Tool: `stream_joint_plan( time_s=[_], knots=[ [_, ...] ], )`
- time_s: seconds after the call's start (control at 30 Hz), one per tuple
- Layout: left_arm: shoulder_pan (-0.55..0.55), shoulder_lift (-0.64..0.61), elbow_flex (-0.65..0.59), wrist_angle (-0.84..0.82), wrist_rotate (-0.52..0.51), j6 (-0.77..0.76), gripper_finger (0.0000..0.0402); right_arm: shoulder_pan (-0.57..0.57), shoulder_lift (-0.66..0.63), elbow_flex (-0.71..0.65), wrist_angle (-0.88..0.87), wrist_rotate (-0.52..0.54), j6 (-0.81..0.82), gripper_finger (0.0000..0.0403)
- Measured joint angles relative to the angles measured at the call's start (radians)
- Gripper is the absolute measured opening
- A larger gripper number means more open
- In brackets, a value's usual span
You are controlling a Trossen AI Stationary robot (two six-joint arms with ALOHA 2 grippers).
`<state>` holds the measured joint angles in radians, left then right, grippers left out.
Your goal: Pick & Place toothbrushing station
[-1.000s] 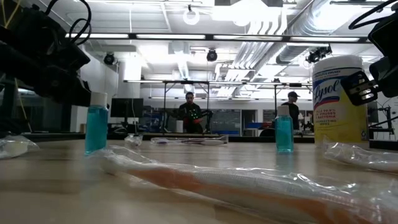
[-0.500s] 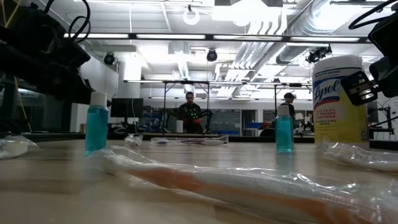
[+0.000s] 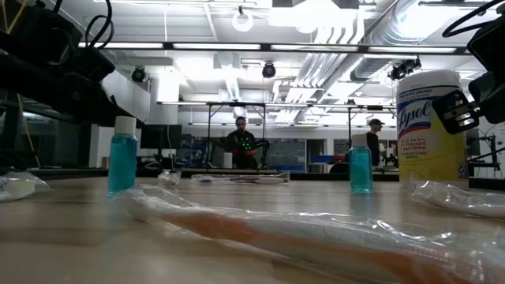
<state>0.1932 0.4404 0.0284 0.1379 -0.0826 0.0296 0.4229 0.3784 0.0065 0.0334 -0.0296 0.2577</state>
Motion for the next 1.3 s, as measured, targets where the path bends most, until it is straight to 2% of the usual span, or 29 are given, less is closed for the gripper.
stream_joint_plan(
  time_s=[0.33,0.6,0.83,0.97,1.13,1.3],
  knots=[
    [0.0,0.0,0.0,-0.004,0.004,-0.028,0.0122,0.0,0.0,0.0,0.0,0.0,0.0,0.0002],
    [0.0,0.0,0.0,-0.047,0.1,-0.031,0.0122,0.0,0.0,0.0,0.0,0.0,0.0,0.0002],
    [-0.004,0.001,0.0,-0.105,0.114,-0.03,0.0122,0.0,0.0,0.0,0.0,0.0,0.0,0.0002],
    [-0.043,0.001,0.0,-0.132,0.123,-0.03,0.0122,0.0,0.0,0.0,0.0,0.0,0.0,0.0002],
    [-0.111,0.001,0.0,-0.127,0.186,-0.042,0.0122,0.0,0.0,0.0,0.0,0.0,0.0,0.0002],
    [-0.187,0.001,0.0,-0.131,0.151,-0.094,0.0122,0.0,0.0,0.0,0.0,0.0,0.0,0.0002]
  ],
)
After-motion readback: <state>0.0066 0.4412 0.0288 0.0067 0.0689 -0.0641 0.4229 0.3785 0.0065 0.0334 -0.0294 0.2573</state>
